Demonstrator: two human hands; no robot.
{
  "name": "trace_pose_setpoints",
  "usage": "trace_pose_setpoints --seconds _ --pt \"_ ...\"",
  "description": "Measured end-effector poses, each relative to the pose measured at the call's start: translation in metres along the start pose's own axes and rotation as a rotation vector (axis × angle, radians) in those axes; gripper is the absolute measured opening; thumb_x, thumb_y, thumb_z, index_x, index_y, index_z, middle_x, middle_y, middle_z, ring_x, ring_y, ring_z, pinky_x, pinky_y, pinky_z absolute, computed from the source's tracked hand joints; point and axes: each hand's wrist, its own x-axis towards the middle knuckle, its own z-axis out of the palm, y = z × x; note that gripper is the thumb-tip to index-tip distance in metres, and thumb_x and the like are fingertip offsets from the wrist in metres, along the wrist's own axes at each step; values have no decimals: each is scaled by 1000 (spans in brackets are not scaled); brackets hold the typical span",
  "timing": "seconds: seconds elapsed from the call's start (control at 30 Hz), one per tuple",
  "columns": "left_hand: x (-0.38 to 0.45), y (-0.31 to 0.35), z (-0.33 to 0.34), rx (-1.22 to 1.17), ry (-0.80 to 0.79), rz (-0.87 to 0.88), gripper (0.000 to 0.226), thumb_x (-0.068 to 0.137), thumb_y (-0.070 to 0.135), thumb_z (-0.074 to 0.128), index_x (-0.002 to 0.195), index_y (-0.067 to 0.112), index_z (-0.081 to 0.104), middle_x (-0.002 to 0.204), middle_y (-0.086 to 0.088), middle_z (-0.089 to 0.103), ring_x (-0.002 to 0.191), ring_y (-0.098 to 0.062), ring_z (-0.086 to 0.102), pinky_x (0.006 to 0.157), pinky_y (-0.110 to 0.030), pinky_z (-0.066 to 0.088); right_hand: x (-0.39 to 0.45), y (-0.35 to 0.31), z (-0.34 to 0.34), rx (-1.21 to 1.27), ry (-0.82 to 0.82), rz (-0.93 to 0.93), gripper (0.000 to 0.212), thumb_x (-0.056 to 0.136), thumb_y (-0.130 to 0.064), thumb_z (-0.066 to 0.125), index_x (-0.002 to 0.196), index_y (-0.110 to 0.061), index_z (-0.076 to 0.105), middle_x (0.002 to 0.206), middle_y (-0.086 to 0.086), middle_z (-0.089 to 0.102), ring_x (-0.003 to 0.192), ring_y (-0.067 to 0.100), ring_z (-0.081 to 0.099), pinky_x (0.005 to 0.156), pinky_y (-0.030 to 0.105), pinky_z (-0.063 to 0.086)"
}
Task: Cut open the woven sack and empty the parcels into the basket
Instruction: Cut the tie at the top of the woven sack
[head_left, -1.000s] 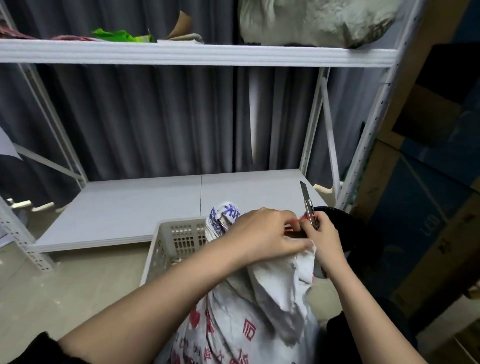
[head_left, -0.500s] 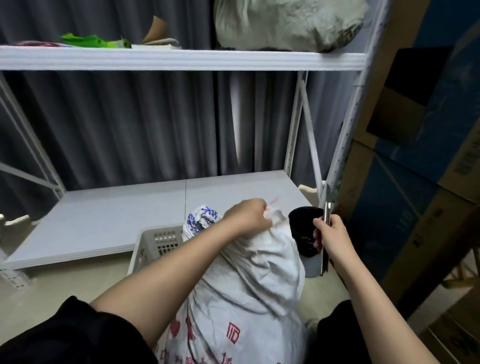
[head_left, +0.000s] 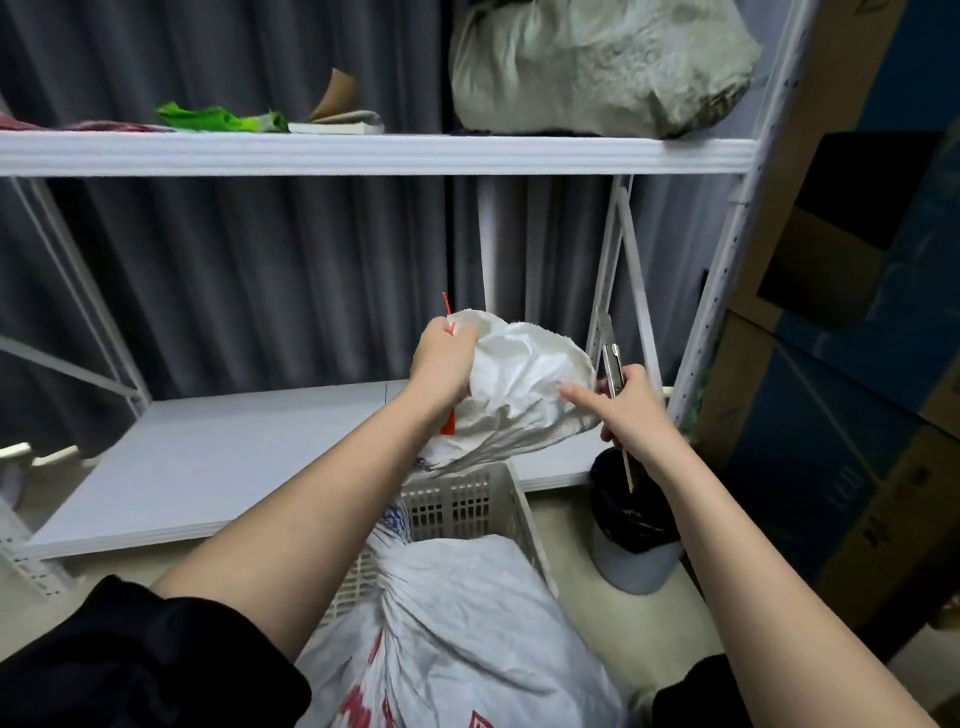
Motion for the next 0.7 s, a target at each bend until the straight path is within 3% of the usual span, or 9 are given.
trace_pose_setpoints --seconds 0.1,0.17,0.23,0.3,0.37,0.43,0.5,0.6,0.7 --pt "-8 4 -5 17 -214 -17 24 87 10 42 66 21 36 53 6 28 34 -6 24 38 -15 18 7 -1 11 15 68 -4 43 77 -24 74 101 -11 41 81 0 51 62 12 49 49 20 40" --pt "-12 4 -10 142 -390 11 26 87 10 47 66 22 38 53 7 29 37 -6 24 40 -16 18 8 0 15 110 115 11 28 80 -15 65 98 -11 43 83 3 53 67 15 51 58 26 43" --pt "-17 3 -16 252 -512 57 23 87 10 53 69 22 45 49 12 34 42 -7 26 39 -17 20 7 -3 18 252 110 22 8 87 -12 51 89 -14 44 79 2 52 64 13 50 55 24 42" --pt "-24 5 -22 314 -646 76 14 89 14 59 78 20 53 44 16 40 45 -7 27 42 -18 22 6 -6 20 459 83 64 7 83 -17 44 77 -18 40 70 -3 46 58 10 44 46 19 40" --pt "-28 12 -30 324 -825 29 7 92 19 59 86 23 60 46 19 50 49 -8 20 46 -19 16 8 -8 19 585 59 89 11 69 -28 43 73 -20 37 72 -4 41 62 10 40 50 21 37" --pt "-25 19 -41 336 -935 -27 11 91 25 60 99 27 67 70 17 67 54 -11 14 49 -23 12 10 -7 16 628 27 101 16 65 -33 44 71 -21 36 72 -4 38 65 11 38 56 25 32" --pt "-14 24 -53 249 -901 -47 19 91 29 57 104 25 70 96 5 72 52 -13 10 48 -24 9 11 -5 13 704 -18 60 20 69 -37 46 67 -24 32 66 -5 34 61 9 34 56 25 30" --pt "7 28 -57 -27 -485 -109 18 90 22 51 88 14 68 82 -3 69 39 -5 17 38 -15 11 7 -10 8 757 -74 -81 27 69 -41 52 64 -21 35 57 -8 40 53 7 37 52 22 34" --pt "21 33 -47 154 -149 -72 12 86 19 54 75 15 59 77 0 64 39 -9 22 37 -13 18 -4 -23 8 707 -106 -201 30 61 -40 54 63 -17 34 60 -4 40 55 10 35 55 26 31"
